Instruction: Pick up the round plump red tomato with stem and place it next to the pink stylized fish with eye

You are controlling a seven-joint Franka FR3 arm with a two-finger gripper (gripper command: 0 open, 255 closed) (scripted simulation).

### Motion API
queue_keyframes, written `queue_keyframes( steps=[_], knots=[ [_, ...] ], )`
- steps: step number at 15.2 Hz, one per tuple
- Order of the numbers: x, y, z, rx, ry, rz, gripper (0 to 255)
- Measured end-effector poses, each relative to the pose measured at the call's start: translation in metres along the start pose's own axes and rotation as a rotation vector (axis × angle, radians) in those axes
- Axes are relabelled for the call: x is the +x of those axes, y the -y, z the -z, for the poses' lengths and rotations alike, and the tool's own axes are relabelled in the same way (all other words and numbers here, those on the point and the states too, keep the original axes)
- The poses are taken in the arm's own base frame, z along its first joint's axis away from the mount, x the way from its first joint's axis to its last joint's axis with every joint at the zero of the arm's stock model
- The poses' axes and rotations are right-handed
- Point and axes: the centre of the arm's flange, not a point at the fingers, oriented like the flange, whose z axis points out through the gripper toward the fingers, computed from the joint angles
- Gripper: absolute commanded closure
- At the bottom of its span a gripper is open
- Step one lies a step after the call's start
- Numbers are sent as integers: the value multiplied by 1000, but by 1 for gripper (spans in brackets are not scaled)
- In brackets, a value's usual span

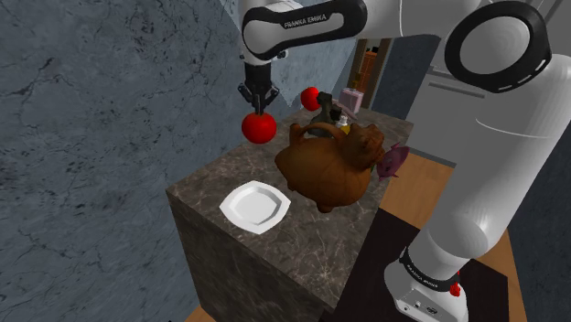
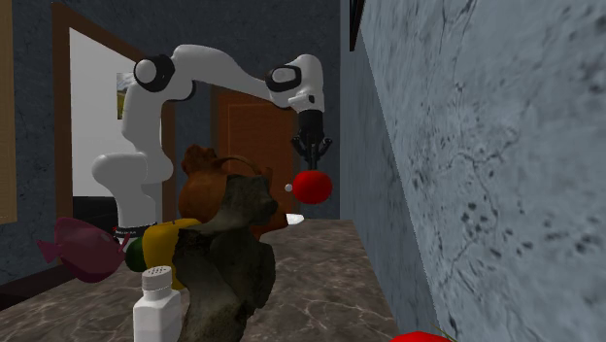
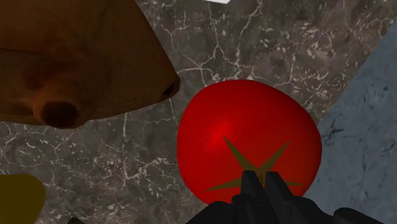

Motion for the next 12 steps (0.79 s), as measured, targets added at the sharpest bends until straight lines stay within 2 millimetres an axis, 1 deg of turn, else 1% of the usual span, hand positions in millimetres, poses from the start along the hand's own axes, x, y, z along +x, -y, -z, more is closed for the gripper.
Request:
queue_keyframes(
  steps=[3,7,12],
  knots=[
    [1,-3,15,0,0,0,255],
    [6,-1,37,0,0,0,255],
    [9,-2,61,0,0,0,255]
  ],
)
